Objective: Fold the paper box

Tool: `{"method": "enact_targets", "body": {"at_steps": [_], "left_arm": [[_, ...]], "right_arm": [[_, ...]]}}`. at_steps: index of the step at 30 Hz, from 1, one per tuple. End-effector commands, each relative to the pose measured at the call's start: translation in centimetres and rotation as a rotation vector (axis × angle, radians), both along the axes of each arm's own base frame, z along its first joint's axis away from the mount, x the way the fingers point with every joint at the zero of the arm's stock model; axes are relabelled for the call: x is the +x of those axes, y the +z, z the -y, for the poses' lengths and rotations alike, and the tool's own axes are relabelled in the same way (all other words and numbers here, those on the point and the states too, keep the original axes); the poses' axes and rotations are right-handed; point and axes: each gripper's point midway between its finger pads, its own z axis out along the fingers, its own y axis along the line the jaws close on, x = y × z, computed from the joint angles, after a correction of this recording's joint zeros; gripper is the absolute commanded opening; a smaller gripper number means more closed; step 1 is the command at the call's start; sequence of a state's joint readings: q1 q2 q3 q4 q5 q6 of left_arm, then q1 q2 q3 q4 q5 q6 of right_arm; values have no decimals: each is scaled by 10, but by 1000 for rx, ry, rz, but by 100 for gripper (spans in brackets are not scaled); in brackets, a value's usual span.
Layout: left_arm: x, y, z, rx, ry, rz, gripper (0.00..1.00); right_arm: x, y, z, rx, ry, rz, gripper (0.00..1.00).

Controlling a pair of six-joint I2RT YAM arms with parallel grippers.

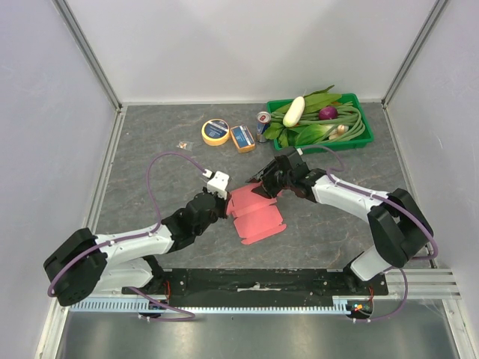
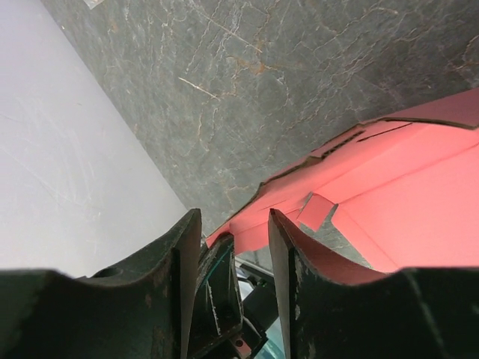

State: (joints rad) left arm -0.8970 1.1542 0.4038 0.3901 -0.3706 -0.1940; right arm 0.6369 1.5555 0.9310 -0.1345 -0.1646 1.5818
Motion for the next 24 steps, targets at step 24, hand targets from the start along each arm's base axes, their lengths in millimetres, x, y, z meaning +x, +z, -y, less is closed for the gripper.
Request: {"method": "enact_targets", "body": {"at_steps": [24], "left_arm": [[4,10,2,19,26,112,7]], "right_arm": [[-1,-20,0,60,-63,-75,18]]}}
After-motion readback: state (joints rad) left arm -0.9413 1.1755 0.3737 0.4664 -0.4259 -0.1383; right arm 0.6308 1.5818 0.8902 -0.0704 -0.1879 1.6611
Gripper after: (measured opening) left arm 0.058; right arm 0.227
